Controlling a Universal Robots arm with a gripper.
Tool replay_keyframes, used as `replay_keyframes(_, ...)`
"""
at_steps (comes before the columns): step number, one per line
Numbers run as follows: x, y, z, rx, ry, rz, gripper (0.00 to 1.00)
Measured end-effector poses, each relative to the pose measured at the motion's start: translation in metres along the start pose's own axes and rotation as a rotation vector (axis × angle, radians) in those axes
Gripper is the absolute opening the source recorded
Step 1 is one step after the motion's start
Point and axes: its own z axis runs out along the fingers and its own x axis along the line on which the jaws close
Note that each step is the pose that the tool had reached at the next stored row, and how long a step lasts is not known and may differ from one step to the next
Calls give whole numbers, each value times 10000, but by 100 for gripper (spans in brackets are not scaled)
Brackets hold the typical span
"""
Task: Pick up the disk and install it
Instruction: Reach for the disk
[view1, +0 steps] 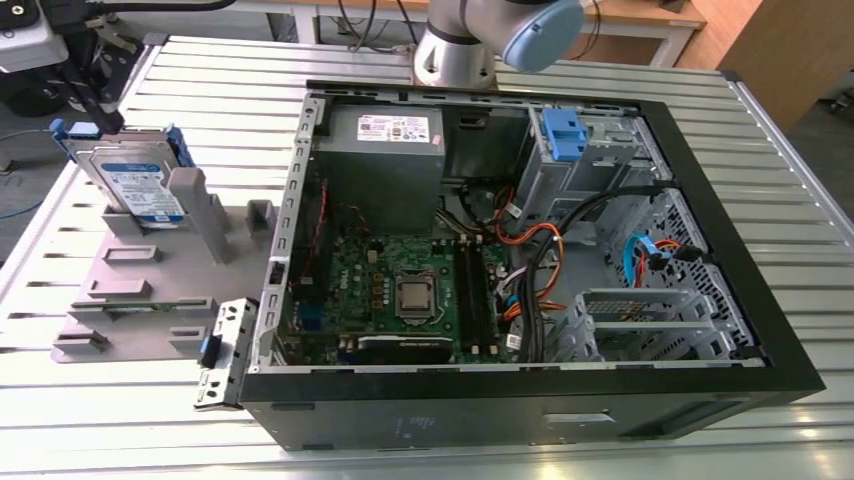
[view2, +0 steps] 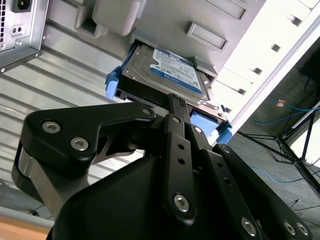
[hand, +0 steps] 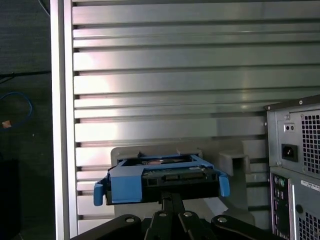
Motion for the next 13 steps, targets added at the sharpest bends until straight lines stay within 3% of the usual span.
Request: replay_keyframes(13, 88, 25, 41, 9, -1, -1, 11)
